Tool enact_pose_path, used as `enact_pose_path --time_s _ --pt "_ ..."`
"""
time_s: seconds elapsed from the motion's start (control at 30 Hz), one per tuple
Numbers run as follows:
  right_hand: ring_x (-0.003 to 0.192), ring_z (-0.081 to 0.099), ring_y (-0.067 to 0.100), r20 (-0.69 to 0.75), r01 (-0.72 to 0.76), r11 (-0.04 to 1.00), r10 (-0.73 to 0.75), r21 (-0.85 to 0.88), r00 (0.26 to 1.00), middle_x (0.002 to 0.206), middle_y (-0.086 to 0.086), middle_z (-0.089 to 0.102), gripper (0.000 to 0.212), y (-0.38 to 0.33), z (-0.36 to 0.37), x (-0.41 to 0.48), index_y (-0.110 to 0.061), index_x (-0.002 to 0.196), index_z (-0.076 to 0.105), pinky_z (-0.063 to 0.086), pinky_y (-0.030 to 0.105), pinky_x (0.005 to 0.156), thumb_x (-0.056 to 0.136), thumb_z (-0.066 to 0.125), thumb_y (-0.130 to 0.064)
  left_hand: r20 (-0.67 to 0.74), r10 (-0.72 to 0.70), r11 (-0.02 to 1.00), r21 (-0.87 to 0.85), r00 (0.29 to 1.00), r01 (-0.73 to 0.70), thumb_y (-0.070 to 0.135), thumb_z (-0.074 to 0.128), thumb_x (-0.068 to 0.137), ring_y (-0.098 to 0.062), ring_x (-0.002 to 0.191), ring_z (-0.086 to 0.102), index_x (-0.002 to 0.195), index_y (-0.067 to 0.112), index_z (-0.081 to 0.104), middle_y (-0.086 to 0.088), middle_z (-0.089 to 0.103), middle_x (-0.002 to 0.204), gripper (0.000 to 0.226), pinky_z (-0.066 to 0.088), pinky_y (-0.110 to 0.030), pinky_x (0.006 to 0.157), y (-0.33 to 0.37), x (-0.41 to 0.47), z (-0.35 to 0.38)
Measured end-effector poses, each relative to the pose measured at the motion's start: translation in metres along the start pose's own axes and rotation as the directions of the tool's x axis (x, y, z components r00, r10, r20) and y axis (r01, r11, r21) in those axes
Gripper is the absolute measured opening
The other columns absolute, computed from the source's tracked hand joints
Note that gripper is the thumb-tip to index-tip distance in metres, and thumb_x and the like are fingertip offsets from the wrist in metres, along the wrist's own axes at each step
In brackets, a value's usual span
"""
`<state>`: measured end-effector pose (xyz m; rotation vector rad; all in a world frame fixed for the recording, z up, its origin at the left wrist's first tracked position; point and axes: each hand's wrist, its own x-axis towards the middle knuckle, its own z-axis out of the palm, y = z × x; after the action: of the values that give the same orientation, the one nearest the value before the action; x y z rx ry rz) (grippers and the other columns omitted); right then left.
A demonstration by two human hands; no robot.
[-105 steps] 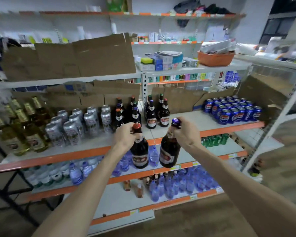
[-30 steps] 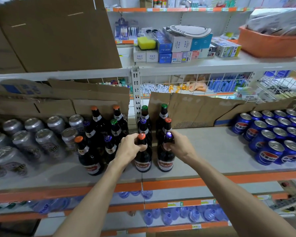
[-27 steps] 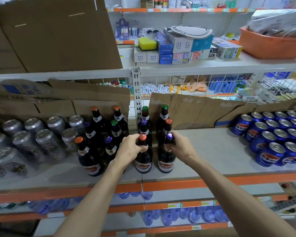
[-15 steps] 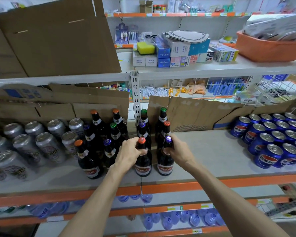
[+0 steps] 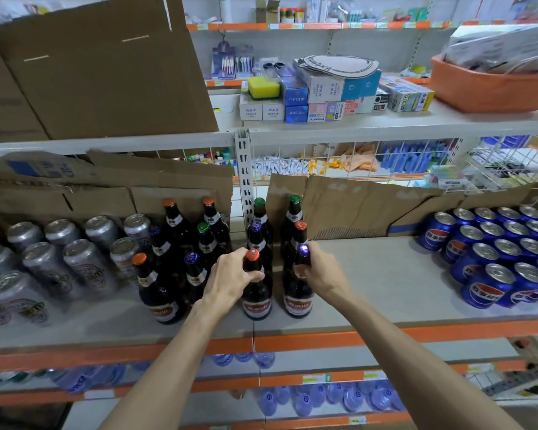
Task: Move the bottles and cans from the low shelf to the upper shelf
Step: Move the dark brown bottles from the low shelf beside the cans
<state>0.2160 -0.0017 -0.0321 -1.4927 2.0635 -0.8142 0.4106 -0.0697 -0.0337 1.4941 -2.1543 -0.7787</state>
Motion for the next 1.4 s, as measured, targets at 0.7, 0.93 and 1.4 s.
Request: enact_pose_path --time_s 0.7,0.93,1.4 --pt "0.082 0.063 0.033 -0.032 0.014 0.999 -0.013 0.029 0.999 0.090 0.010 0.069 0.027 0.021 0.011 0.004 -0.021 0.100 0.050 0.053 0.042 0.073 0.079 0.066 -0.016 0.075 0.047 0.993 -0.114 0.996 -0.038 0.031 0.081 0.077 -0.011 0.080 0.066 0.091 0.030 0.061 0.009 0.069 0.083 0.025 0.056 -0.040 0.077 -0.010 0.004 0.003" --pt "0.083 0.063 0.032 -0.046 0.005 1.000 -0.005 -0.010 0.999 0.092 0.010 0.069 0.023 0.022 0.013 0.000 -0.018 0.101 0.050 0.052 0.039 0.070 0.084 0.065 -0.018 0.048 0.026 0.992 -0.122 0.999 -0.020 0.029 0.082 0.076 -0.007 0.077 0.065 0.099 0.026 0.064 0.010 0.067 0.081 0.029 0.051 -0.029 0.070 -0.007 0.002 0.003" --pt "0.088 0.064 0.035 -0.032 -0.014 1.000 0.014 -0.004 0.999 0.097 0.013 0.069 0.027 0.022 0.014 0.000 -0.015 0.110 0.051 0.053 0.042 0.075 0.086 0.063 -0.014 0.092 -0.002 0.988 -0.152 0.996 0.016 0.030 0.082 0.074 -0.011 0.090 0.068 0.098 0.032 0.067 0.009 0.073 0.091 0.028 0.055 -0.043 0.087 -0.014 0.009 0.005"
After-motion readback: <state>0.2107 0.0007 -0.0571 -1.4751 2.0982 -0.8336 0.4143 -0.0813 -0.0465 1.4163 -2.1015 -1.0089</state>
